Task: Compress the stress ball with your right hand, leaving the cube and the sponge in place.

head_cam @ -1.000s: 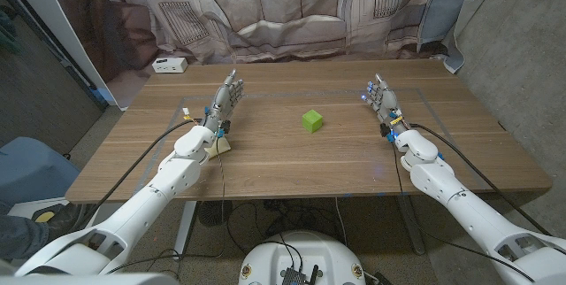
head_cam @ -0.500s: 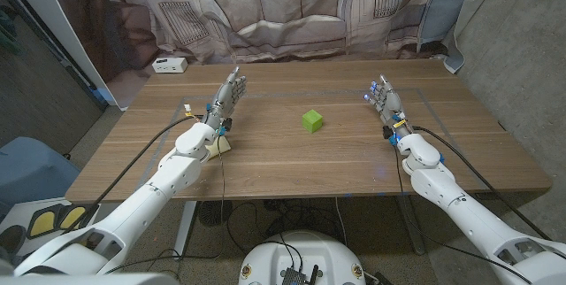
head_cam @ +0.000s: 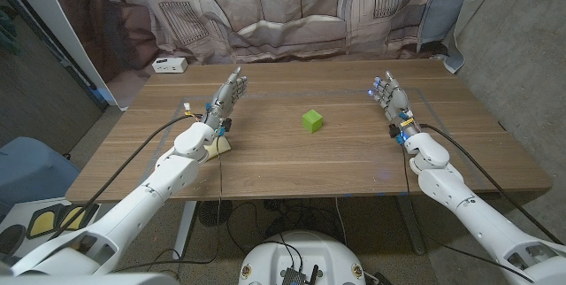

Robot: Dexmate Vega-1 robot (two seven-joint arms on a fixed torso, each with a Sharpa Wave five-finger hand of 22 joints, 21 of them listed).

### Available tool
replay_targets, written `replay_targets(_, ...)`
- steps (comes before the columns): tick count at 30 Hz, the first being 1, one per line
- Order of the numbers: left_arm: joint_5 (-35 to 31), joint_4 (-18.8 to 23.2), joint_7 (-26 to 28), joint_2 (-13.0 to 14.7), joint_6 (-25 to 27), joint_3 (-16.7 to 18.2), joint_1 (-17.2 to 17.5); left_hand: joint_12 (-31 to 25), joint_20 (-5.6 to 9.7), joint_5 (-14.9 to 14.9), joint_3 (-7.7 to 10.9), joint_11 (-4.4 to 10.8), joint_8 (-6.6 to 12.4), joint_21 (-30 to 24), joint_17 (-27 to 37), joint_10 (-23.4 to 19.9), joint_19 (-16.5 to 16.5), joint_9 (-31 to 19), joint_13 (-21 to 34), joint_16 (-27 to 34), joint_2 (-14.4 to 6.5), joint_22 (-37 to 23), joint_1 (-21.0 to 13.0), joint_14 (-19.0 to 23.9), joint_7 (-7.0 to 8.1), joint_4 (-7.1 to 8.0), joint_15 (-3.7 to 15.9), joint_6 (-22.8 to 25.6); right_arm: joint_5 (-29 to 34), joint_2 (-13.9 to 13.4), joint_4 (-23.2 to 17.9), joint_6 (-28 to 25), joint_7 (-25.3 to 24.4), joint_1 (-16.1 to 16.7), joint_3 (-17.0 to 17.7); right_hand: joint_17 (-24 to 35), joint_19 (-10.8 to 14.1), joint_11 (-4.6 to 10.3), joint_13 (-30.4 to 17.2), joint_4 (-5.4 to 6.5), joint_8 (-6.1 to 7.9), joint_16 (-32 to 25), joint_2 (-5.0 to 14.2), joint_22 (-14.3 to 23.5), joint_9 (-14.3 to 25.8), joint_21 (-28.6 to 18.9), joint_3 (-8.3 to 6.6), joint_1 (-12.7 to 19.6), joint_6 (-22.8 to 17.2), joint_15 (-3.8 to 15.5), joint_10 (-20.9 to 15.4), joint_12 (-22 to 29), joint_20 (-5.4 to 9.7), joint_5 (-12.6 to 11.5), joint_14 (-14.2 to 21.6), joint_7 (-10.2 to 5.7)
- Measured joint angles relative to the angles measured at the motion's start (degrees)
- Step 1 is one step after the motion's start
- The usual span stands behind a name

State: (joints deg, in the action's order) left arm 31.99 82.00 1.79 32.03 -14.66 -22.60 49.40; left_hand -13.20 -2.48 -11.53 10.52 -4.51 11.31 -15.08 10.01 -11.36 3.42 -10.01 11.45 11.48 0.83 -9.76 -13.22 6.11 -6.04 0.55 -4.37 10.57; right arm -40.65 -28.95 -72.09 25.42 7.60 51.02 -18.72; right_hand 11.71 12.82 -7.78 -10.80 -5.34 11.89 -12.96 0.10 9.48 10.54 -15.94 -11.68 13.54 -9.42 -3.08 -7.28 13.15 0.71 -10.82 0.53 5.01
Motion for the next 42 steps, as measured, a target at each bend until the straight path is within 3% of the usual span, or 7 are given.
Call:
replay_targets(3, -0.55, 0.75, 1.94, 0.12, 0.95, 0.01, 0.33, -0.45, 0.0, 0.0, 0.0, -0.13, 0.0, 0.0, 0.0, -0.14, 0.36, 0.0, 0.0, 0.0, 0.0, 0.0, 0.0, 0.31, -0.08, 0.0, -0.19, 0.11, -0.64, -1.61, -1.62, 0.02, 0.99, 1.34, 1.24, 0.0, 0.0, 0.0, 0.0, 0.0, 0.0, 0.0, 0.0, 0.0, 0.0, 0.06, 0.0, 0.0, 0.0, 0.0, 0.0, 0.0, 0.0, 0.0, 0.0, 0.0)
replay_targets(18, -0.63, 4.95, 2.28, 1.0, 0.66, 1.04, 2.79, -0.45, -0.42, 0.0, -0.24, -0.2, 0.0, 0.27, -0.01, -1.03, 1.0, 0.01, 0.01, 0.43, -0.38, -0.26, -0.38, 1.65, 0.0, -0.24, -0.1, 1.42, -0.69, -2.23, -2.75, 2.36, 2.07, 2.48, 2.11, 0.01, 1.24, 0.02, 0.01, -0.24, 0.0, 0.0, 0.22, -0.01, -0.01, 0.06, -0.24, 0.22, -0.93, -0.31, -1.04, 0.0, 0.01, 0.0, 0.93, 0.12)
replay_targets(19, -0.64, 5.24, 2.95, 1.11, -0.19, 1.17, 3.02, -0.45, -0.42, 0.0, -0.24, -0.2, 0.0, 0.27, -0.01, -1.04, 1.0, 0.01, 0.01, 0.43, -0.38, -0.26, -0.38, 1.8, 0.0, -0.24, -0.25, 1.41, -0.6, -3.38, -4.83, 2.59, 1.99, 3.85, 2.83, 0.01, 1.24, 0.1, 0.01, -0.24, 0.0, 0.0, 0.22, -0.01, -0.01, 0.06, -0.24, 0.22, -1.02, -0.42, -1.12, 0.0, 0.01, 0.0, 1.04, 0.21)
replay_targets(22, -0.62, 5.97, 3.06, 1.42, -0.37, 1.52, 3.59, -0.45, -0.44, 0.0, -0.24, -0.5, 0.0, 0.27, -0.01, -1.34, 1.56, 0.01, 0.01, 0.43, -0.38, -0.26, -0.38, 1.89, 0.0, -0.24, -0.34, 1.41, -0.39, -3.67, -5.37, 2.96, 1.74, 4.28, 3.02, 0.01, 1.24, -0.11, 0.01, -0.46, 0.0, 0.0, 0.22, -0.01, -0.01, 0.06, -0.01, 0.22, -1.02, -0.52, -1.33, 0.0, 0.01, 0.0, 1.14, 0.21)
replay_targets(42, -2.14, 6.82, 3.34, 2.48, 0.14, 1.51, 3.52, -0.44, -0.6, 0.0, -0.22, -0.61, 0.0, 0.27, -0.01, -2.67, 4.68, 0.02, 0.02, 0.43, -0.38, -0.25, -0.37, 4.24, -0.31, -0.73, -0.03, 2.97, 0.97, -6.85, -11.21, 5.18, 0.0, 10.08, 5.33, 0.01, 2.66, 0.0, 0.01, -0.46, 0.0, -0.4, 0.22, -0.01, -0.01, 0.27, -0.01, 0.22, -1.54, -0.61, -2.04, 0.21, -0.01, 0.0, 2.65, 0.31)
